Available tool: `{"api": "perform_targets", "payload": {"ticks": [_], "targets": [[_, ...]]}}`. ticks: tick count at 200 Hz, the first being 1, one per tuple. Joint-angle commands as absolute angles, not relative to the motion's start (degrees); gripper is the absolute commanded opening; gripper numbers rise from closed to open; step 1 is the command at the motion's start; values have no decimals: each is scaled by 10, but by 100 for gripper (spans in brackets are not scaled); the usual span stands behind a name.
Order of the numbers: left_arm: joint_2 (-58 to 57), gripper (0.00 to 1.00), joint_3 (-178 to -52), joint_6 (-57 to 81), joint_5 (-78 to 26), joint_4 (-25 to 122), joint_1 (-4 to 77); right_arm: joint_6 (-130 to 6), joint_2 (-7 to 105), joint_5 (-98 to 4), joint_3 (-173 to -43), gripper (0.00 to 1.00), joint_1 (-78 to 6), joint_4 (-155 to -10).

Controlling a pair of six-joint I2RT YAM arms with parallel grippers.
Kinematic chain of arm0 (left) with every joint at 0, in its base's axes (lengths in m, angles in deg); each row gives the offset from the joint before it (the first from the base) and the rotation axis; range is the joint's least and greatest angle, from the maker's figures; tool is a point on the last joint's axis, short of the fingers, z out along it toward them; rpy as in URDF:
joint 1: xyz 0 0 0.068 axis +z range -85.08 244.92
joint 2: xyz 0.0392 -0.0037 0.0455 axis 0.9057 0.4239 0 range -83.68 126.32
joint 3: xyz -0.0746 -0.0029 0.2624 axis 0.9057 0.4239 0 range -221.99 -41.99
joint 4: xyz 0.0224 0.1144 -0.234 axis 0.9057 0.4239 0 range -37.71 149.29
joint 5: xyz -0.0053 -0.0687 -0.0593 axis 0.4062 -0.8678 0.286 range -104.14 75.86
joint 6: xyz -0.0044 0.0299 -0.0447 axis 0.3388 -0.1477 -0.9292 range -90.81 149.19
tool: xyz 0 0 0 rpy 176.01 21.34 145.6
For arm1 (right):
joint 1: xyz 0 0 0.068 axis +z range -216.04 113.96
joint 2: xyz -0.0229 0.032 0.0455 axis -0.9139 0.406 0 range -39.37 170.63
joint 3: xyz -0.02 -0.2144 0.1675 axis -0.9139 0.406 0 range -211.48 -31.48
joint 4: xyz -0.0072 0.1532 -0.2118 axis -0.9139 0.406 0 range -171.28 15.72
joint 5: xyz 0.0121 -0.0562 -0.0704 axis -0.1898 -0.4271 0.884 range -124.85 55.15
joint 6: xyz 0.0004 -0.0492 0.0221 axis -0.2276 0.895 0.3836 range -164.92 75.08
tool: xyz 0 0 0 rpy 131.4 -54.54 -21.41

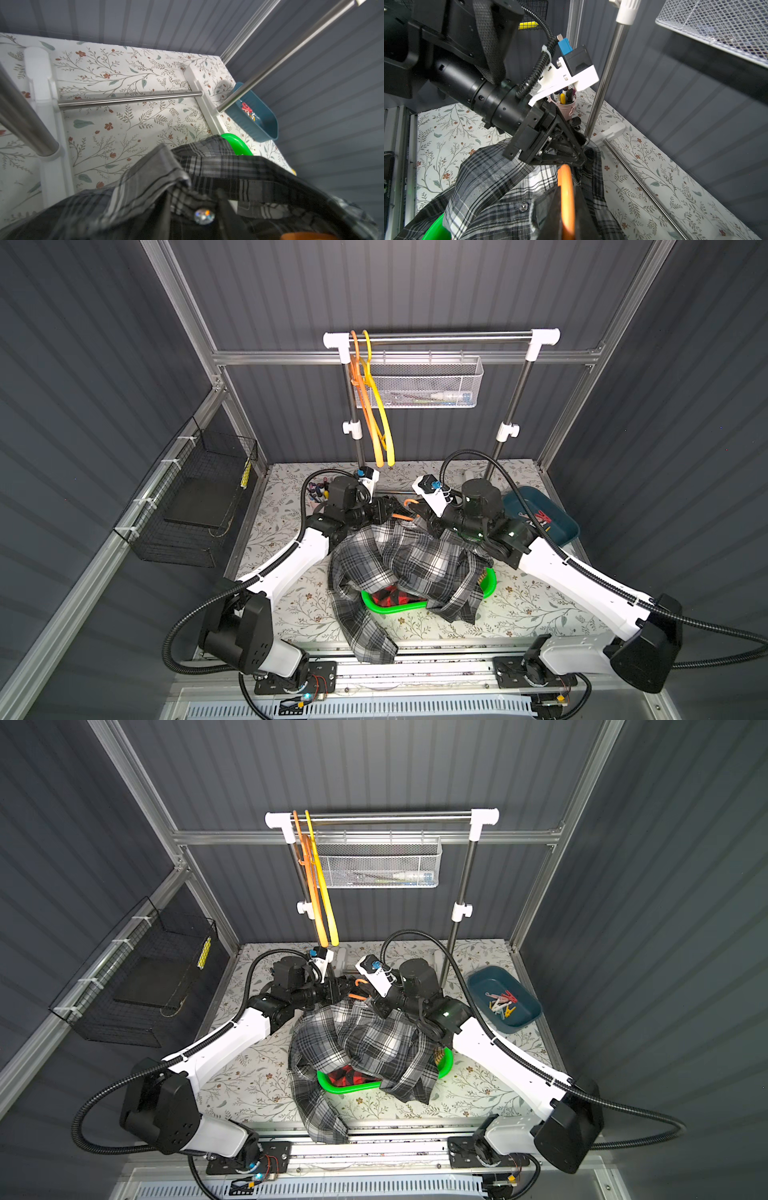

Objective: Remove the clothespins securing long-sleeve shirts to the hanger
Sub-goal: Remove the long-sleeve shirt from the hanger.

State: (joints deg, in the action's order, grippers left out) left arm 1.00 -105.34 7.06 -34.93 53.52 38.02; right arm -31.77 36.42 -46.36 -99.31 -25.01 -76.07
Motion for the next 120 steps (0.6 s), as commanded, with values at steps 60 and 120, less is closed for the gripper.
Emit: {"api": "perform_targets", "payload": {"ticks": [60, 120], "targets": [[-9, 0, -1066, 92, -295, 549, 385, -325, 334, -469, -976, 0, -251, -772], [-17, 0, -1059, 113, -223, 574, 406, -376, 280, -516, -941, 0, -301, -793]]}}
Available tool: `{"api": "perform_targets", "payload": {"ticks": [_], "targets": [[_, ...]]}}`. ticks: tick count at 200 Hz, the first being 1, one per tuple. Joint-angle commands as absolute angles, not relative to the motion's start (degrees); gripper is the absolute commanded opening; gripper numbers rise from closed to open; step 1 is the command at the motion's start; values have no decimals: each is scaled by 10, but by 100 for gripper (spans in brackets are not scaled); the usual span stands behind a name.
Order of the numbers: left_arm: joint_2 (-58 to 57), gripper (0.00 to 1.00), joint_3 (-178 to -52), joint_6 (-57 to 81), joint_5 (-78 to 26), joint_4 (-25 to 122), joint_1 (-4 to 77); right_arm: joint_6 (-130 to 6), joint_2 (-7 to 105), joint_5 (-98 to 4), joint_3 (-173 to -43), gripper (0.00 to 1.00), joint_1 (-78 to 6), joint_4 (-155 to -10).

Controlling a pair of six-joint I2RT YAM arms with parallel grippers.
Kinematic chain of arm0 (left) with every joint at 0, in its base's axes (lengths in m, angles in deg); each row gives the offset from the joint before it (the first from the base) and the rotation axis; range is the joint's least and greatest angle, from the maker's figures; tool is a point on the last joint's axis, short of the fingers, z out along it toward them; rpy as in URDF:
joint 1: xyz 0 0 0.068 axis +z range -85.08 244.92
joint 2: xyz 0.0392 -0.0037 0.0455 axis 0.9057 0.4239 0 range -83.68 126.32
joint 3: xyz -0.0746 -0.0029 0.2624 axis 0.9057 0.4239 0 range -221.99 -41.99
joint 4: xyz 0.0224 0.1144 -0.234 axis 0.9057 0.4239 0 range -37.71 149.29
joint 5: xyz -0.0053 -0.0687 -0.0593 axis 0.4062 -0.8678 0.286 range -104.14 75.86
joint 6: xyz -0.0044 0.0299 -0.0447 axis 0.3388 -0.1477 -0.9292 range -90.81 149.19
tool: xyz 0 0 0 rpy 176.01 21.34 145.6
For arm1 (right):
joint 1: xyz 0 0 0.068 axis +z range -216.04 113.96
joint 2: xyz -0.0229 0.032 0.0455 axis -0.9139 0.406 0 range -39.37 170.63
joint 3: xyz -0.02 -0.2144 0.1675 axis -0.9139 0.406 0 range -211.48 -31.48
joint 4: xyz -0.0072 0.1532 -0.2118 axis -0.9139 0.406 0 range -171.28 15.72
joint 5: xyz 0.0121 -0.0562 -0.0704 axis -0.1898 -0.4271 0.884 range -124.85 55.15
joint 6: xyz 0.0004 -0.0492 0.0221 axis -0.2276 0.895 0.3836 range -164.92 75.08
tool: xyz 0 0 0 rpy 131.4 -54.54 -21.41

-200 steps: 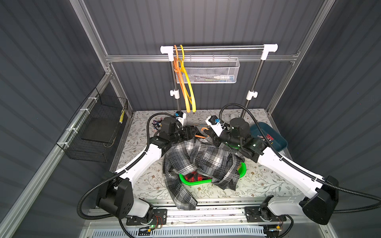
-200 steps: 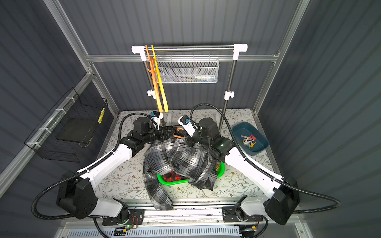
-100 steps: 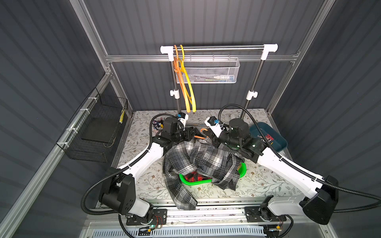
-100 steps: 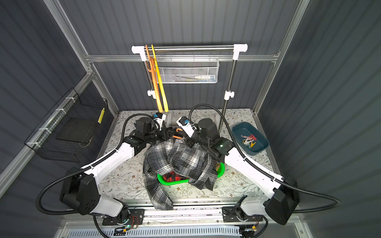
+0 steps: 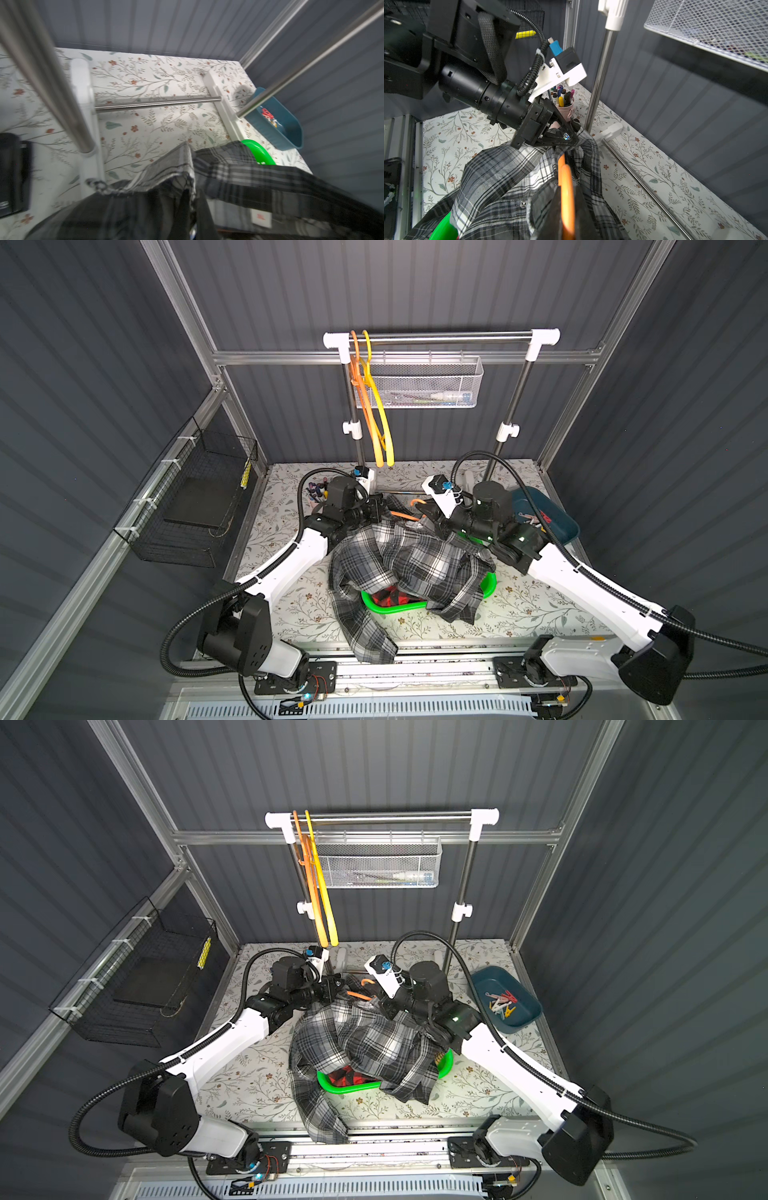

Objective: Remove the clothespins securing long-sleeve shirts to the hanger
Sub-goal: Remove the long-sleeve shirt from the hanger.

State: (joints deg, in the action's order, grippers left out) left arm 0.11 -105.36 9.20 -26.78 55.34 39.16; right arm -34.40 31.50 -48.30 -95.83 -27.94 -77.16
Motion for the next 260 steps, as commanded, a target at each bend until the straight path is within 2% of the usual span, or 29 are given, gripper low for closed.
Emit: {"api": "perform_targets", "payload": {"ticks": [1, 126, 195, 209, 221, 231, 238, 260], "targets": [[-17, 0, -1058, 112, -223, 574, 406, -376, 279, -517, -940, 0, -302, -793], [-6, 0, -1011, 64, -244, 545, 465, -435, 167, -579, -881, 0, -384, -812], [-55, 0, -946, 13, -365, 459, 465, -446, 215, -579, -910, 0, -378, -844], [-89, 16, -927, 4, -343, 442, 465, -441, 227, -571, -915, 0, -373, -847], [-112, 37, -920, 3, -325, 446, 465, -432, 239, -555, -926, 0, -366, -841], [-126, 49, -922, 1, -312, 454, 466, -419, 244, -547, -933, 0, -357, -834], [-132, 54, -924, -2, -312, 461, 465, -409, 262, -521, -937, 0, -349, -830], [-149, 59, -930, -23, -311, 473, 465, -383, 282, -486, -948, 0, -321, -823]]}}
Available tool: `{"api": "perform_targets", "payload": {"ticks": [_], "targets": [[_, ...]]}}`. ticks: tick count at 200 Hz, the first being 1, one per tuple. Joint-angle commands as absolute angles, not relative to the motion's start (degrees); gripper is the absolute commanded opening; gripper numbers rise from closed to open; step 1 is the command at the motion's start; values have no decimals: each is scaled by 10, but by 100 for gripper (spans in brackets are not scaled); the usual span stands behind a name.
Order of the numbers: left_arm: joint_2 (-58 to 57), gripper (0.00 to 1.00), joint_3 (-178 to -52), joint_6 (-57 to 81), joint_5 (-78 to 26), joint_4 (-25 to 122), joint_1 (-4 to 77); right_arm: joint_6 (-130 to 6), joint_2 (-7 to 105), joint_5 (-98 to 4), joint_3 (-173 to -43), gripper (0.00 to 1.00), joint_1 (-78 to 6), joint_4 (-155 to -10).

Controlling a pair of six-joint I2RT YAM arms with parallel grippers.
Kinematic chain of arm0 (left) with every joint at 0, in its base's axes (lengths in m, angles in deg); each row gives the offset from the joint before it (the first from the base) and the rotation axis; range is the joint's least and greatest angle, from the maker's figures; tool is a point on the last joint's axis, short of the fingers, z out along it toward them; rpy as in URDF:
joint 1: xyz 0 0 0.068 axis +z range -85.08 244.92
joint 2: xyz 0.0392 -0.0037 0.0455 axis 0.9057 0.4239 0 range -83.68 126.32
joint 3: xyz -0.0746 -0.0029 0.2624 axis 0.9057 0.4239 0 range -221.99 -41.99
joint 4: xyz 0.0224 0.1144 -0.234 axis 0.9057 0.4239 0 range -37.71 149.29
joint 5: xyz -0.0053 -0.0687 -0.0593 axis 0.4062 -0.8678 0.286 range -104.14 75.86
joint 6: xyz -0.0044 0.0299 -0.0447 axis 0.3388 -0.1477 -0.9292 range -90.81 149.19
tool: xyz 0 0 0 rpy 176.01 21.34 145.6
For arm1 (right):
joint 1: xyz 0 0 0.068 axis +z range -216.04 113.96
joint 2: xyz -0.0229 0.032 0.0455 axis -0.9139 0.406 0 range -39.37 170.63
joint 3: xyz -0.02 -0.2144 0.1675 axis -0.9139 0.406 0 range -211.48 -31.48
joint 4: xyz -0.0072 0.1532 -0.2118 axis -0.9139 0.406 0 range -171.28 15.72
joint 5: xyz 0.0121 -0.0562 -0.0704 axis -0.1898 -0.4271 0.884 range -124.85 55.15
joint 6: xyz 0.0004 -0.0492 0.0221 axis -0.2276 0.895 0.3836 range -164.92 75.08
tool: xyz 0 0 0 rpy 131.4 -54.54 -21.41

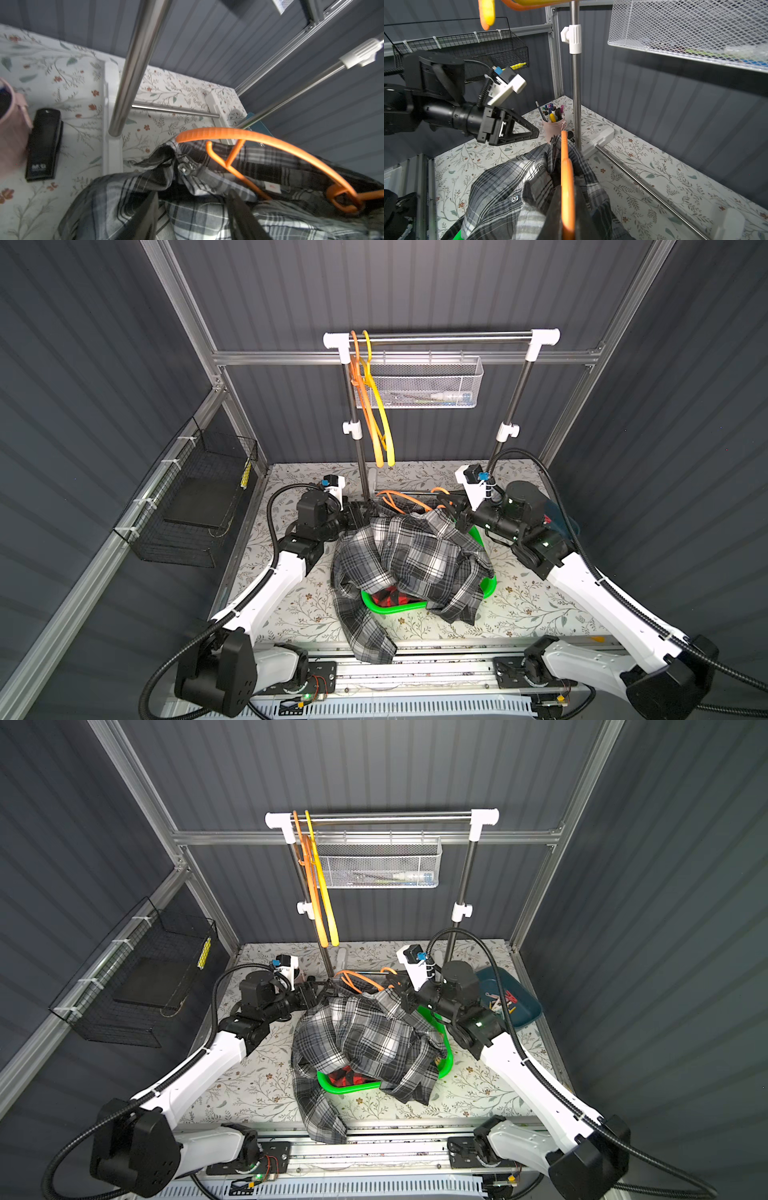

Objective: Remove the clothespins securing long-sleeve shirts to the hanger
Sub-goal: Remove the long-sleeve shirt from the hanger.

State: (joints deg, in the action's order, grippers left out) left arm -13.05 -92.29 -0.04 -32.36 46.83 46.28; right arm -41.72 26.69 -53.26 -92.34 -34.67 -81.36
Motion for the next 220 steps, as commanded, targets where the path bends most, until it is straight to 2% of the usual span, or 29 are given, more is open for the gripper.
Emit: {"api": "perform_targets", "payload": {"ticks": [1, 37, 83, 130, 220], "targets": [[-150, 59, -930, -24, -310, 473, 465, -382, 283, -484, -948, 0, -320, -823], [-198, 66, -918, -96, -301, 428, 465, -373, 306, -456, -957, 0, -294, -834], [-182, 70, -912, -207, -370, 352, 465, -377, 317, -419, -952, 0, -263, -898], [-139, 70, -884, -311, -405, 222, 465, -374, 325, -407, -945, 0, -235, -954], [-86, 67, -894, -362, -419, 139, 449, -366, 350, -433, -942, 0, -203, -994]]}}
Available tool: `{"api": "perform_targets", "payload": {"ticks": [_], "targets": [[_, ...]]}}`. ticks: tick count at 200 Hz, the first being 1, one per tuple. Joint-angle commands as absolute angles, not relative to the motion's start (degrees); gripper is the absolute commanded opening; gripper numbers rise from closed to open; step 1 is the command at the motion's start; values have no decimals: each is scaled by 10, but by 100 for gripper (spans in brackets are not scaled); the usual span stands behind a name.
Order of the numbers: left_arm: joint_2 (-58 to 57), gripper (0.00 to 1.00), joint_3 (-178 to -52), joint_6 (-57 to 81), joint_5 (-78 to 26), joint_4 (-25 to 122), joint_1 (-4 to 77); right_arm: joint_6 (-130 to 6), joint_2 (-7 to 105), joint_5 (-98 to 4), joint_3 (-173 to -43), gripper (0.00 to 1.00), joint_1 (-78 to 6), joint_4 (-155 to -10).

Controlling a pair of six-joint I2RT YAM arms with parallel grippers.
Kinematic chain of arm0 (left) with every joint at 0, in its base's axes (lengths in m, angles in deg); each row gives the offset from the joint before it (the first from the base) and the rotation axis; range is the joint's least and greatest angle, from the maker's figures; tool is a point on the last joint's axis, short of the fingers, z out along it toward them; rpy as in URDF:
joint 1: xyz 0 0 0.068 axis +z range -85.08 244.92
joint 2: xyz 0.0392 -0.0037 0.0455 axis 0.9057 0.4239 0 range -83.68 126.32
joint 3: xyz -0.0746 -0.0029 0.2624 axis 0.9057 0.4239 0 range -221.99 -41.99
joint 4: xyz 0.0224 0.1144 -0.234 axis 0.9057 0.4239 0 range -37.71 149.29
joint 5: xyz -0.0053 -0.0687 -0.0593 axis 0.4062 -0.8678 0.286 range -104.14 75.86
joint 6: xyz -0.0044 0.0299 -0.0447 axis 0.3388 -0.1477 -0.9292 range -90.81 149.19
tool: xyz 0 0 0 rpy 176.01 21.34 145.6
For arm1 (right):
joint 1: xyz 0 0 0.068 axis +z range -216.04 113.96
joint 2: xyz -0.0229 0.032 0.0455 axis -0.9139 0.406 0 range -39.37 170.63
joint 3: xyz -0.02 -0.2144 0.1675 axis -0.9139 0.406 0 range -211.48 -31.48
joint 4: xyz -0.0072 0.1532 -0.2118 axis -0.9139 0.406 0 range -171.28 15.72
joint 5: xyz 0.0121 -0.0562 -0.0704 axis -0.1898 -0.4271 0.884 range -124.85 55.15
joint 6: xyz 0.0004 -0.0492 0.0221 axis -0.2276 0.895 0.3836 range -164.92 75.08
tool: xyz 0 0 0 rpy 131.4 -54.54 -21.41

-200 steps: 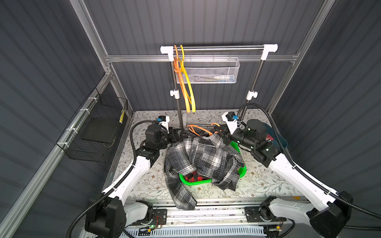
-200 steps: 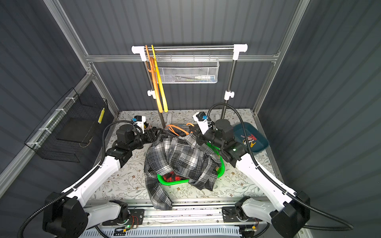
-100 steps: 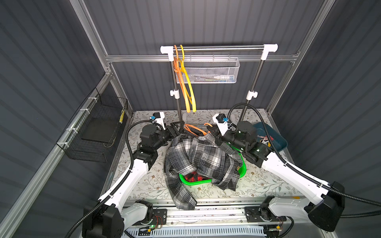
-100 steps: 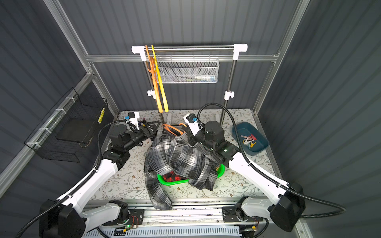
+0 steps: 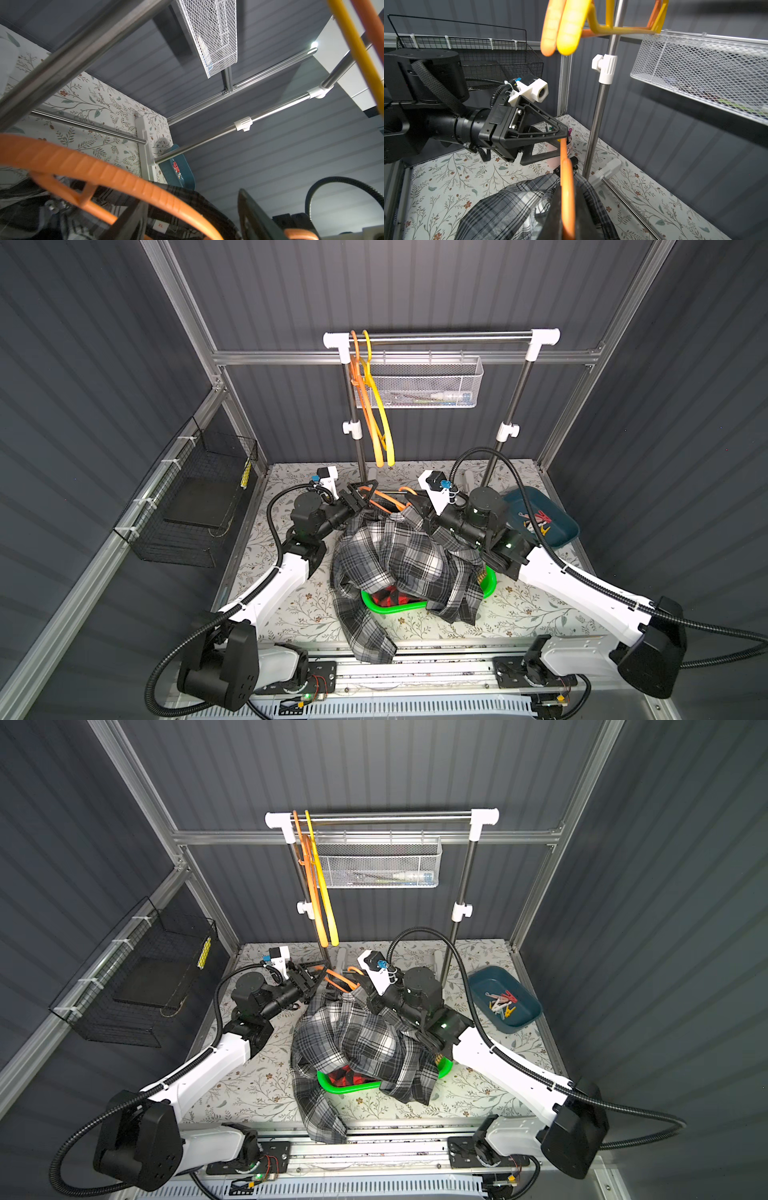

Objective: Remove the clothespins securing long-sleeve shirts to the hanger
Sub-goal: Remove the long-sleeve shirt from the hanger.

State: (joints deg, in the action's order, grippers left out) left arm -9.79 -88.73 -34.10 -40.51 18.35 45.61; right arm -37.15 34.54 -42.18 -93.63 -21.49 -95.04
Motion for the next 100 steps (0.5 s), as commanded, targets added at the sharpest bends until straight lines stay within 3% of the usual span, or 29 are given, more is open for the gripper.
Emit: {"api": "perform_targets", "payload": {"ticks": [1, 53, 76, 100], "targets": [[-85, 67, -894, -362, -419, 139, 448, -366, 350, -433, -943, 0, -203, -995], [-53, 61, -897, -365, -416, 115, 429, -364, 358, -464, -946, 0, -191, -1004], [-41, 44, -897, -383, -411, 81, 428, -368, 362, -472, -949, 0, -189, -993], [-25, 18, -909, -404, -415, 57, 428, -371, 362, -474, -946, 13, -189, -985]]}}
